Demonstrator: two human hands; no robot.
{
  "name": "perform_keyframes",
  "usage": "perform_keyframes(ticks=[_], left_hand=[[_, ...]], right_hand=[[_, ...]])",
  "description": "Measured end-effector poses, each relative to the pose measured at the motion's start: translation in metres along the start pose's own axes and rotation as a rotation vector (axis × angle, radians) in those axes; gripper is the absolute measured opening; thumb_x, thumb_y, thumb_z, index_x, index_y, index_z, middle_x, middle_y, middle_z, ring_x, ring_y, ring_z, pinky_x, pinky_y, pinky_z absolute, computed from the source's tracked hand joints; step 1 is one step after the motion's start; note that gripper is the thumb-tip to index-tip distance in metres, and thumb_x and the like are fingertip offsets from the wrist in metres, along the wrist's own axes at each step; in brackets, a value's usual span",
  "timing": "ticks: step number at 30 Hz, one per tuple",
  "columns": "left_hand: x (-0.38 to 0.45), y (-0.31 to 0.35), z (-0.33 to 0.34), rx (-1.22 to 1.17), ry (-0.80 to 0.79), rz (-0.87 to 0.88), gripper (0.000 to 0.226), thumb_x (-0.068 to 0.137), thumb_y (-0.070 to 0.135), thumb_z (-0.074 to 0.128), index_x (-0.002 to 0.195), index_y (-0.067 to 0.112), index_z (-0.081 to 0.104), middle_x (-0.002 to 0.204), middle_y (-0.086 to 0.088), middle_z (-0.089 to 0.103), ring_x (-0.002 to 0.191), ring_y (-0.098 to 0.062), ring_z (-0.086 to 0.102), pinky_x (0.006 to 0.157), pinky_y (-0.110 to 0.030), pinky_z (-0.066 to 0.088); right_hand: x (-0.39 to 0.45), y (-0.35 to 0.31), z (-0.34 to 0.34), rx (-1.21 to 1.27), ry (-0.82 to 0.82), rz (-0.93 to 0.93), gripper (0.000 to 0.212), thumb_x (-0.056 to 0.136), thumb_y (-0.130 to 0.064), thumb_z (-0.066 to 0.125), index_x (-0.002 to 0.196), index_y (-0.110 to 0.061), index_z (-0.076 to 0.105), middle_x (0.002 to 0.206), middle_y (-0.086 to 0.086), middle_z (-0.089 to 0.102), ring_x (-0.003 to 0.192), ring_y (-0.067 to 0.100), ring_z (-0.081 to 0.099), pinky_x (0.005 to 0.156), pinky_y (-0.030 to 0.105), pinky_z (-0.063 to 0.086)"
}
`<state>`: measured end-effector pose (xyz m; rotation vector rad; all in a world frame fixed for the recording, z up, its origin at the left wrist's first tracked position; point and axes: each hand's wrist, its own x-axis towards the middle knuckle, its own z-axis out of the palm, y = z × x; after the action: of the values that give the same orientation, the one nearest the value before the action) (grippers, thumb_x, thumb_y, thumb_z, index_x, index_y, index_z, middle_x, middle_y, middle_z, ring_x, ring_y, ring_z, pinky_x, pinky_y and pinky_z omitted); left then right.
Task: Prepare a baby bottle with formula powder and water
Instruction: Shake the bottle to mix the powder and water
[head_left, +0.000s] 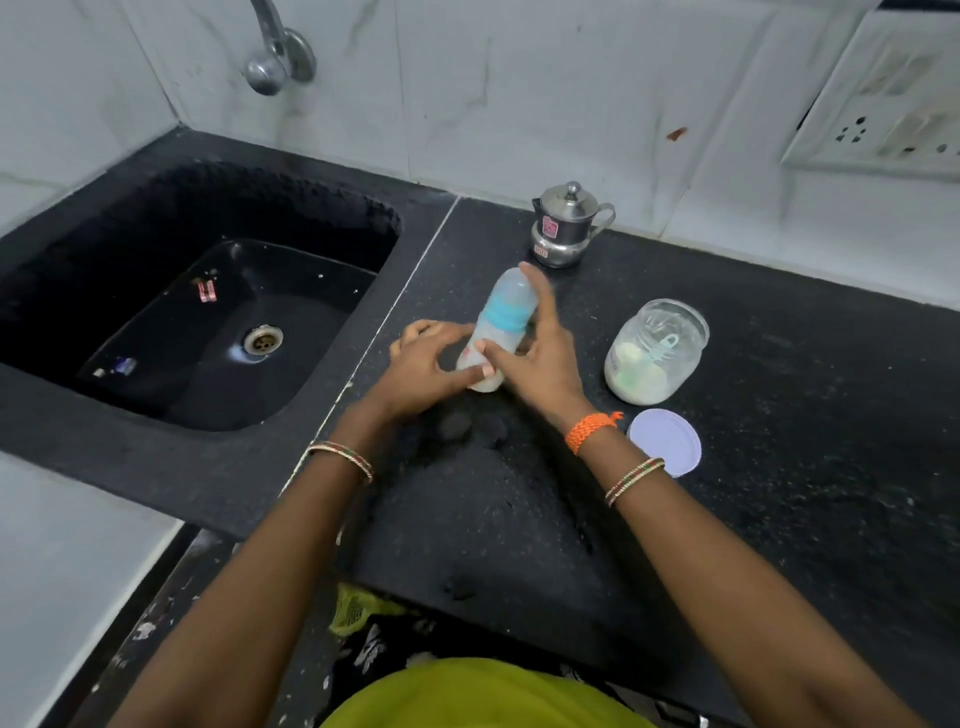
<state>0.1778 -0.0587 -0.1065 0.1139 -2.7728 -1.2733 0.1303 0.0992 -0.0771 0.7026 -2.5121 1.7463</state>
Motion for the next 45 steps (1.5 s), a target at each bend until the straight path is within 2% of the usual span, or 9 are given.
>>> perform_keyframes(ticks=[6, 9, 14, 18, 22, 26, 30, 36, 45], left_hand=[[0.007, 0.051, -0.034, -0.591, 0.315, -0.006, 0.020, 0.093, 0.024, 0.049, 0.111, 0.024, 0.058, 0.110, 0.004, 0.062, 0.093, 0.010, 0.054, 0.079, -0.022, 0.042], [0.015, 0.071, -0.028, -0.646, 0.309, 0.001, 0.016, 0.088, 0.019, 0.055, 0.103, 0.019, 0.060, 0.092, 0.009, 0.064, 0.084, 0.001, 0.059, 0.073, -0.027, 0.047], [0.030, 0.093, -0.011, -0.673, 0.253, 0.022, 0.013, 0.080, 0.020, 0.057, 0.090, 0.026, 0.063, 0.082, 0.011, 0.069, 0.083, -0.008, 0.059, 0.069, -0.027, 0.047], [0.036, 0.108, 0.002, -0.687, 0.219, 0.049, 0.026, 0.091, 0.000, 0.048, 0.086, 0.022, 0.062, 0.067, 0.020, 0.069, 0.067, 0.002, 0.062, 0.057, -0.020, 0.049], [0.038, 0.112, 0.003, -0.737, 0.200, 0.028, 0.024, 0.090, 0.003, 0.048, 0.088, 0.021, 0.064, 0.073, 0.013, 0.071, 0.071, -0.005, 0.062, 0.064, -0.026, 0.049], [0.033, 0.125, 0.005, -0.766, 0.130, -0.006, 0.023, 0.094, 0.010, 0.044, 0.086, 0.021, 0.063, 0.065, 0.012, 0.068, 0.063, -0.004, 0.063, 0.067, -0.033, 0.051], [0.030, 0.130, -0.001, -0.800, 0.075, 0.030, 0.027, 0.098, 0.026, 0.038, 0.094, 0.019, 0.064, 0.080, 0.004, 0.069, 0.070, -0.011, 0.063, 0.067, -0.033, 0.050], [0.021, 0.143, -0.008, -0.926, -0.362, -0.034, 0.062, 0.089, 0.056, 0.031, 0.125, 0.012, 0.054, 0.095, -0.013, 0.068, 0.069, -0.026, 0.066, 0.042, -0.025, 0.049], [0.017, 0.135, 0.005, -1.074, -0.161, -0.040, 0.059, 0.089, 0.049, 0.048, 0.129, 0.005, 0.047, 0.098, -0.012, 0.065, 0.072, -0.020, 0.065, 0.048, -0.027, 0.046]], right_hand=[[-0.013, -0.072, -0.067, 0.925, 0.360, 0.106, 0.077, 0.086, -0.008, 0.067, 0.139, -0.039, 0.020, 0.131, 0.010, 0.056, 0.112, 0.030, 0.062, 0.063, 0.049, 0.059], [-0.038, -0.094, -0.077, 0.796, 0.104, -0.005, 0.080, 0.078, -0.009, 0.070, 0.135, -0.043, 0.026, 0.127, 0.014, 0.058, 0.109, 0.032, 0.064, 0.058, 0.041, 0.059], [-0.014, -0.097, -0.114, 0.937, 0.495, -0.110, 0.084, 0.086, -0.006, 0.066, 0.144, -0.034, 0.012, 0.134, 0.018, 0.051, 0.114, 0.038, 0.059, 0.066, 0.055, 0.058], [-0.017, -0.085, -0.120, 0.555, 0.156, -0.184, 0.089, 0.074, 0.002, 0.076, 0.139, -0.031, 0.024, 0.128, 0.017, 0.053, 0.107, 0.029, 0.064, 0.075, 0.063, 0.054], [0.002, -0.083, -0.131, 0.795, 0.549, -0.193, 0.086, 0.078, -0.005, 0.074, 0.139, -0.032, 0.020, 0.139, 0.016, 0.044, 0.114, 0.029, 0.060, 0.068, 0.056, 0.058], [0.008, -0.076, -0.131, 0.502, 0.125, -0.199, 0.089, 0.072, -0.003, 0.078, 0.138, -0.032, 0.025, 0.130, 0.019, 0.051, 0.108, 0.033, 0.064, 0.077, 0.059, 0.056], [0.017, -0.076, -0.131, 0.776, 0.457, -0.171, 0.083, 0.081, -0.004, 0.071, 0.139, -0.035, 0.020, 0.139, 0.015, 0.042, 0.120, 0.032, 0.056, 0.071, 0.061, 0.056], [0.000, -0.060, -0.119, 0.469, -0.052, -0.159, 0.085, 0.079, 0.011, 0.066, 0.140, -0.030, 0.022, 0.115, 0.011, 0.061, 0.101, 0.023, 0.067, 0.077, 0.038, 0.060], [0.011, -0.060, -0.130, 0.215, -0.107, -0.141, 0.069, 0.083, -0.014, 0.072, 0.134, -0.036, 0.031, 0.118, 0.012, 0.060, 0.106, 0.024, 0.064, 0.082, 0.036, 0.059]])
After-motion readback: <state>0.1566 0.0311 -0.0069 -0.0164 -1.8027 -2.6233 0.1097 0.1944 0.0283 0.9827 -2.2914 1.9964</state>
